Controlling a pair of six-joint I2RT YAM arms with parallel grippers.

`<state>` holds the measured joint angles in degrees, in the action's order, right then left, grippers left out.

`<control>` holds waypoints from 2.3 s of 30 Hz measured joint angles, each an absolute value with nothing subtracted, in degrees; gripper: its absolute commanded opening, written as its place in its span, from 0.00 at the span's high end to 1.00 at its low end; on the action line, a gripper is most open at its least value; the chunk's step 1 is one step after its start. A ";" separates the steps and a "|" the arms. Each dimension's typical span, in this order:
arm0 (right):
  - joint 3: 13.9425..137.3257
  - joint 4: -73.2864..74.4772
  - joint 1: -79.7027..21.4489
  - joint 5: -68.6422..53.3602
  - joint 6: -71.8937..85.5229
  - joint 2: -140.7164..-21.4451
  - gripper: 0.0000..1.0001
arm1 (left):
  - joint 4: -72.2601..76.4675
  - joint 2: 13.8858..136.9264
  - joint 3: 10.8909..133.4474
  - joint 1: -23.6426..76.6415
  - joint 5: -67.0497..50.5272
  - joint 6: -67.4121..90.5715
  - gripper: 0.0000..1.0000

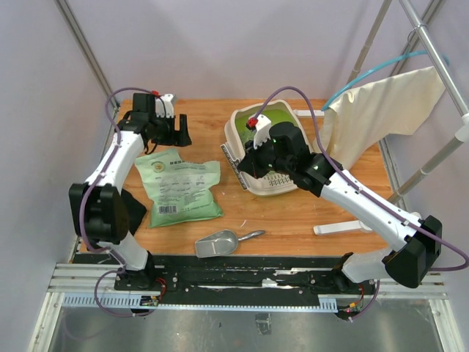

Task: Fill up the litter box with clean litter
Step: Clamp the cat litter bag at the center of the board.

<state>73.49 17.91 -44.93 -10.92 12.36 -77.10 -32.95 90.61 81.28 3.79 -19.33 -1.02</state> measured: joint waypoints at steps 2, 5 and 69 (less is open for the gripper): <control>73.49 17.91 -44.93 -10.92 12.36 -77.06 0.99 | -33.41 94.45 81.23 4.40 -17.08 -1.04 0.17; 73.49 17.91 -44.93 -10.92 12.36 -77.03 0.99 | -34.98 98.78 81.19 5.80 -15.31 -1.13 0.23; 76.49 19.86 -41.98 -19.09 7.55 -80.23 0.99 | -35.62 93.36 63.61 6.57 -28.36 -14.83 0.97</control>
<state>76.49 19.86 -41.98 -19.09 7.55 -80.23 -35.62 93.36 63.61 6.57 -28.36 -14.83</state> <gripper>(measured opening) 0.068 0.092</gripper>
